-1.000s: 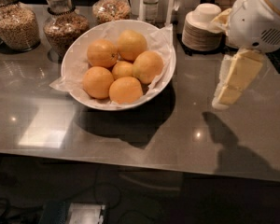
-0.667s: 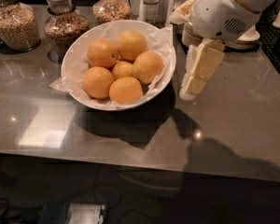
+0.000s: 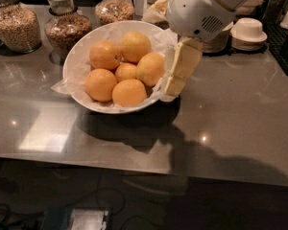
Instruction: Pick orange from white bowl
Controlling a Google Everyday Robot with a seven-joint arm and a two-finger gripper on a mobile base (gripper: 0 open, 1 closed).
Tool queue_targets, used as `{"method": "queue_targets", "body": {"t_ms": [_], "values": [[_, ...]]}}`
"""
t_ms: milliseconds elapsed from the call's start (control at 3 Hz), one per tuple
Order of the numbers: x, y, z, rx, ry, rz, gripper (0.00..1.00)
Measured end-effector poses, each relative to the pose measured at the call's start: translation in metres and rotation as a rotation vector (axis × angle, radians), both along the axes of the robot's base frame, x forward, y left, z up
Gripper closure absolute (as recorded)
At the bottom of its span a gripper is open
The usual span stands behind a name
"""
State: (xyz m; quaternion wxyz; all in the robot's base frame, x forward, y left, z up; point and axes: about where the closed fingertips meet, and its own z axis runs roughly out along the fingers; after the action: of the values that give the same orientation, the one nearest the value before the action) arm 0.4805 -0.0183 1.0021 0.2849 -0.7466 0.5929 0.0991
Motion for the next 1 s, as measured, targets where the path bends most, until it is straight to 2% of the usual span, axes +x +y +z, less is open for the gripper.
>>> {"method": "queue_targets", "body": {"t_ms": [333,667,1000], "values": [[0.015,0.021,-0.007,0.111,-0.019,0.046,0.00],[0.057,0.071,-0.004,0.322,-0.028,0.112,0.00],[0.107,0.105,0.006,0.466,-0.031,0.110,0.00]]}}
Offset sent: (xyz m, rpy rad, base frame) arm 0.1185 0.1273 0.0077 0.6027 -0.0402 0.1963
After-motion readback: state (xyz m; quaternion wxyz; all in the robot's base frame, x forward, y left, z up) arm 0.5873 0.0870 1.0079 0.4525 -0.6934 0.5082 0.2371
